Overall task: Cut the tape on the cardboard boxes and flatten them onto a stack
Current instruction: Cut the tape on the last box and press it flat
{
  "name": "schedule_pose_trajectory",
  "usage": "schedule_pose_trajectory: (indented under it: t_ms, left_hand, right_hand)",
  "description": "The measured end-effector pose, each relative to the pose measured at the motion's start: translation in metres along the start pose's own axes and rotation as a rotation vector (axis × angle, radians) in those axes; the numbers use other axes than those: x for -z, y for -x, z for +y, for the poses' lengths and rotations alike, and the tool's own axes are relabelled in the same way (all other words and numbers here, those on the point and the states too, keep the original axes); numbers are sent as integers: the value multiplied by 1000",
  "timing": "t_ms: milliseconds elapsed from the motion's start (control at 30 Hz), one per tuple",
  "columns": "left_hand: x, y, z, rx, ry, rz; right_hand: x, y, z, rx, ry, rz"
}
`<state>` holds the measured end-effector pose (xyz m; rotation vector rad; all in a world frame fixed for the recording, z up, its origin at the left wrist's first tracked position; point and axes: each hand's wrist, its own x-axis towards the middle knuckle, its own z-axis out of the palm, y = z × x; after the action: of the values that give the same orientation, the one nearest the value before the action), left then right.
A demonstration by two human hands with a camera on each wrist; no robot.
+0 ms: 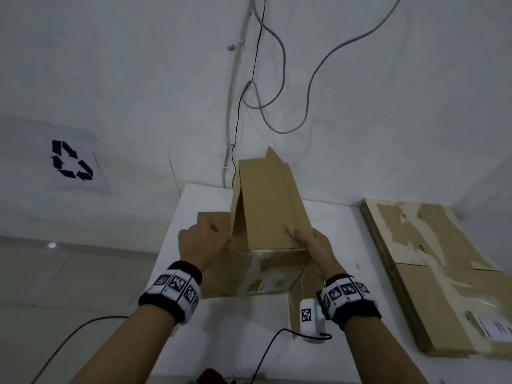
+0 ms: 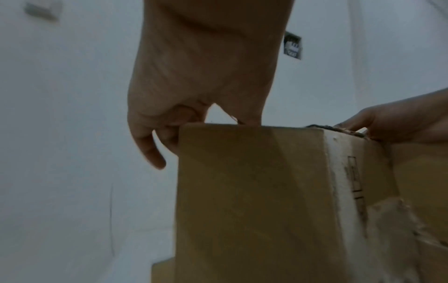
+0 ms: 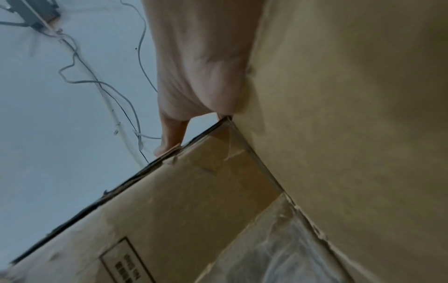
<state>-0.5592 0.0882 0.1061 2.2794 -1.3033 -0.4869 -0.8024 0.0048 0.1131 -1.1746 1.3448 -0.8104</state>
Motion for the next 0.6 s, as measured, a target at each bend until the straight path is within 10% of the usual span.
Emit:
schedule_pose_trajectory:
  t_ms: [167,600]
  left_hand:
    - [-6,20,3,-51,-86,-532]
    - [-15,-90,64,418,1133,-282]
  right_hand:
    - [-4,-2,1,-2,-10,8]
    - [2,7,7,15,-28,-17]
